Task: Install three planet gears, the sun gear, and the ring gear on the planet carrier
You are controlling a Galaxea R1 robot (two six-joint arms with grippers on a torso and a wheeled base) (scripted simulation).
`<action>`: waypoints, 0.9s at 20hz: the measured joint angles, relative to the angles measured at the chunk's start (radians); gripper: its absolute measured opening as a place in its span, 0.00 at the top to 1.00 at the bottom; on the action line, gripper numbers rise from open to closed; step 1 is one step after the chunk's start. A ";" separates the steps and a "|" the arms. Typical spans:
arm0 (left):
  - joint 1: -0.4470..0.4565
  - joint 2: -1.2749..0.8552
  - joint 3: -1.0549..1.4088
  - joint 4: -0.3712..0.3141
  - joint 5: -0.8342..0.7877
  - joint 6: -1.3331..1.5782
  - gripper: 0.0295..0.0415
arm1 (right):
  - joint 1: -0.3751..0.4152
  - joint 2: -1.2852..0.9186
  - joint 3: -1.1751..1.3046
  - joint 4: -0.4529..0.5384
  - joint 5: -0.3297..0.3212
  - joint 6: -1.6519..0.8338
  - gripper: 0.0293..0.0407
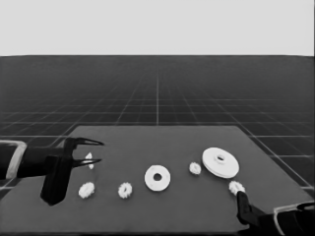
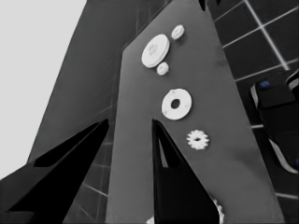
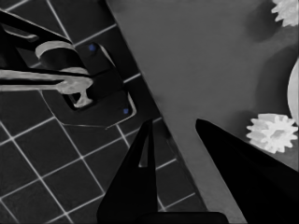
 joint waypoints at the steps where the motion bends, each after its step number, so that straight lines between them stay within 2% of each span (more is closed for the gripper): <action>1: 0.071 -0.003 0.071 -0.073 0.049 -0.003 1.00 | -0.054 0.014 0.053 0.076 0.023 -0.003 1.00; 2: 0.045 -0.002 0.043 -0.044 0.030 -0.002 0.99 | -0.034 0.008 0.029 0.045 0.014 -0.002 0.87; 3: 0.029 -0.001 0.025 -0.026 0.018 -0.001 0.84 | -0.022 0.005 0.016 0.026 0.008 -0.001 0.62; 4: 0.020 -0.001 0.015 -0.015 0.011 -0.001 0.57 | -0.015 0.003 0.008 0.016 0.004 -0.001 0.34; 5: 0.224 -0.021 -0.020 0.422 0.353 -0.485 0.25 | -0.011 0.001 0.003 0.009 0.002 0.000 0.24; 6: 0.314 0.099 -0.122 0.394 0.699 -0.958 0.09 | -0.009 0.001 0.001 0.006 0.001 0.000 0.21; 7: 0.337 0.204 -0.275 0.206 0.804 -1.192 0.13 | -0.007 0.000 -0.001 0.004 0.001 0.000 0.20; 8: 0.349 0.259 -0.408 0.070 0.807 -1.295 0.19 | -0.007 0.000 -0.002 0.002 0.000 0.000 0.19; 9: 0.357 0.291 -0.502 -0.014 0.798 -1.337 0.23 | -0.006 0.000 -0.002 0.002 0.000 0.000 0.19; 11: 0.366 0.325 -0.606 -0.095 0.788 -1.360 0.25 | -0.006 0.000 -0.003 0.001 0.000 0.000 0.19; 14: 0.370 0.341 -0.659 -0.131 0.784 -1.362 0.25 | -0.006 0.000 -0.003 0.001 0.000 0.000 0.19; 15: 0.464 0.362 -0.701 -0.051 0.729 -1.354 0.25 | -0.006 0.000 -0.003 0.000 0.000 0.000 0.19; 16: 0.526 0.381 -0.739 -0.007 0.695 -1.347 0.25 | -0.006 0.000 -0.003 0.000 0.000 0.000 0.19; 18: 0.576 0.404 -0.785 0.027 0.661 -1.337 0.25 | -0.006 0.000 -0.003 0.000 0.000 0.000 0.19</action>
